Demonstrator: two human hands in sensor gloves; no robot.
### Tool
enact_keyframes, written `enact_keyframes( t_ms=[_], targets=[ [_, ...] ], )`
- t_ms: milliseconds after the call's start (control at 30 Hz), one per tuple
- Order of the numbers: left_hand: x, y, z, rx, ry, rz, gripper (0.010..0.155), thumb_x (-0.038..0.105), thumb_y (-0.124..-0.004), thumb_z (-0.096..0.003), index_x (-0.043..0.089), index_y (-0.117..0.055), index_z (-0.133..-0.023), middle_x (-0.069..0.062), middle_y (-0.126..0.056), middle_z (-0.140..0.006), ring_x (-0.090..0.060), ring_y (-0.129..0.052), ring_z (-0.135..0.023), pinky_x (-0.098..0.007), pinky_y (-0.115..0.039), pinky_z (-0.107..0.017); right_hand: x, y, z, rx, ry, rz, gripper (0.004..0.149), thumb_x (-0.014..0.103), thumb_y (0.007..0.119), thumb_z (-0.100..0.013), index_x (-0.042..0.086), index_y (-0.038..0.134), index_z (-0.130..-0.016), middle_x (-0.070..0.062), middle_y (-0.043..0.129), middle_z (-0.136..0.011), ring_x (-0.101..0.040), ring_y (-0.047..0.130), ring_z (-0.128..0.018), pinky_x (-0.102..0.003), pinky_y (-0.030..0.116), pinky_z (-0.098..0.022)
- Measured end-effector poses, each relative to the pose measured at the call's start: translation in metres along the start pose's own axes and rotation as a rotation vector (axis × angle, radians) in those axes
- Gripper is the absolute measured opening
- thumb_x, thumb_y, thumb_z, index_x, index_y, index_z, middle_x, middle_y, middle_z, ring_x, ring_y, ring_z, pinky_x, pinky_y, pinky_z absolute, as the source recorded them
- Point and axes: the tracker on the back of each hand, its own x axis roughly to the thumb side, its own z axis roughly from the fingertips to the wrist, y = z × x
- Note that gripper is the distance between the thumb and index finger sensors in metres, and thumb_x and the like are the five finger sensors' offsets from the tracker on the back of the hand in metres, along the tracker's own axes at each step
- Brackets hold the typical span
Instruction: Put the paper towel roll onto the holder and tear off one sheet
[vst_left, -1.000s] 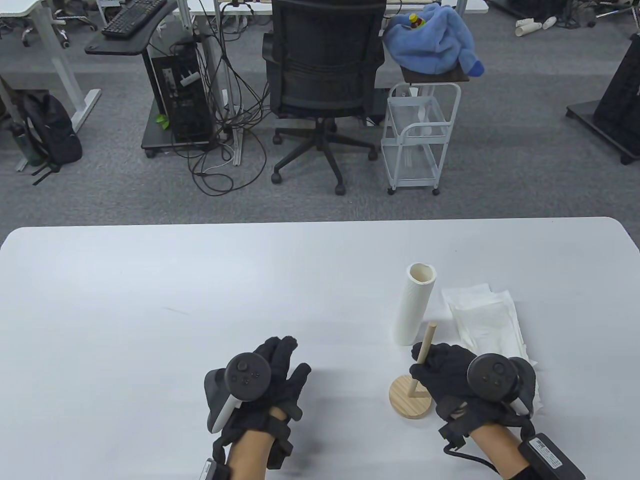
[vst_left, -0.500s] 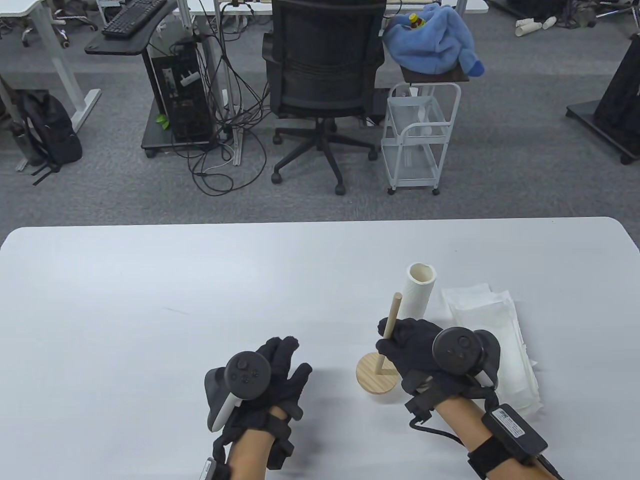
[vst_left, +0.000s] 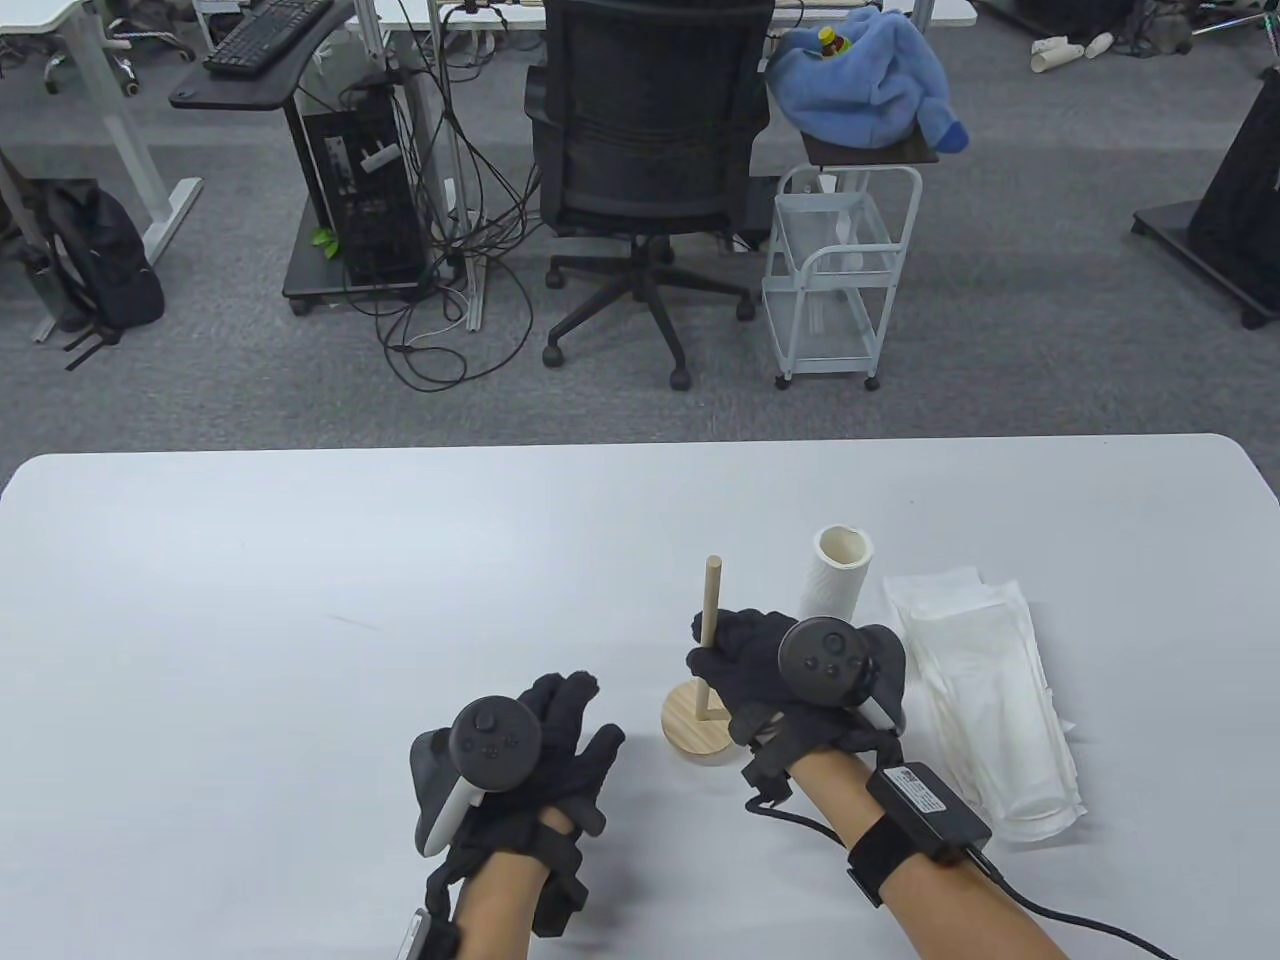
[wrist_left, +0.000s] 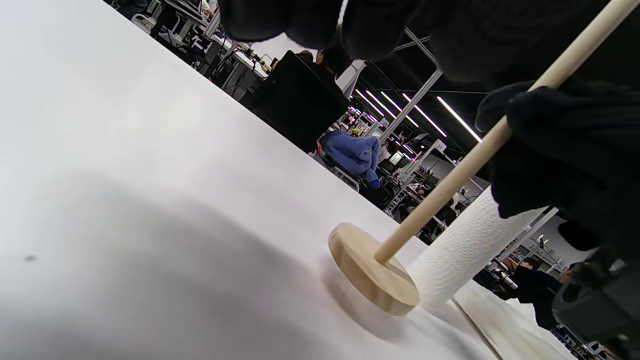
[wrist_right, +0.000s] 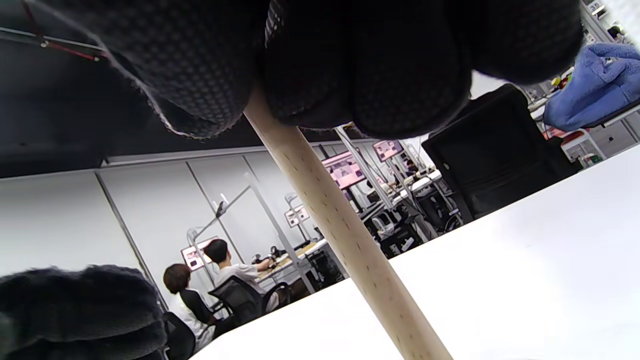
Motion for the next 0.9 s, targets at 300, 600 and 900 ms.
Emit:
enact_keyframes(
  t_ms=[300, 600, 900],
  targets=[
    [0.000, -0.002, -0.003, -0.024, -0.002, 0.005, 0.067, 0.051, -0.072, -0.0495, 0.025, -0.050, -0.107, -0.009, -0.040, -0.111, -0.043, -0.045, -0.104, -0.068, -0.036, -0.073, -0.011, 0.018, -0.006, 0.007, 0.024, -0.008, 0.049, 0.040, 0.084, -0.048, 0.017, 0.074, -0.089, -0.011, 0.089, -0.064, -0.030, 0.091, -0.048, -0.048, 0.073, -0.042],
    [0.000, -0.001, -0.002, -0.018, -0.013, 0.010, 0.069, 0.054, -0.072, -0.0488, 0.025, -0.048, -0.107, -0.009, -0.037, -0.112, -0.045, -0.039, -0.105, -0.069, -0.034, -0.073, -0.010, -0.014, 0.016, -0.042, -0.013, 0.085, 0.059, 0.045, 0.081, -0.050, 0.015, 0.062, -0.097, -0.012, 0.082, -0.071, -0.029, 0.087, -0.052, -0.046, 0.071, -0.044],
    [0.002, -0.002, -0.002, -0.027, -0.021, 0.014, 0.070, 0.054, -0.072, -0.0487, 0.025, -0.047, -0.107, -0.009, -0.035, -0.112, -0.045, -0.038, -0.105, -0.069, -0.034, -0.073, -0.012, -0.119, 0.041, -0.270, -0.123, 0.223, 0.051, 0.042, 0.082, -0.050, 0.020, 0.070, -0.095, -0.014, 0.083, -0.073, -0.031, 0.087, -0.052, -0.047, 0.071, -0.043]
  ],
)
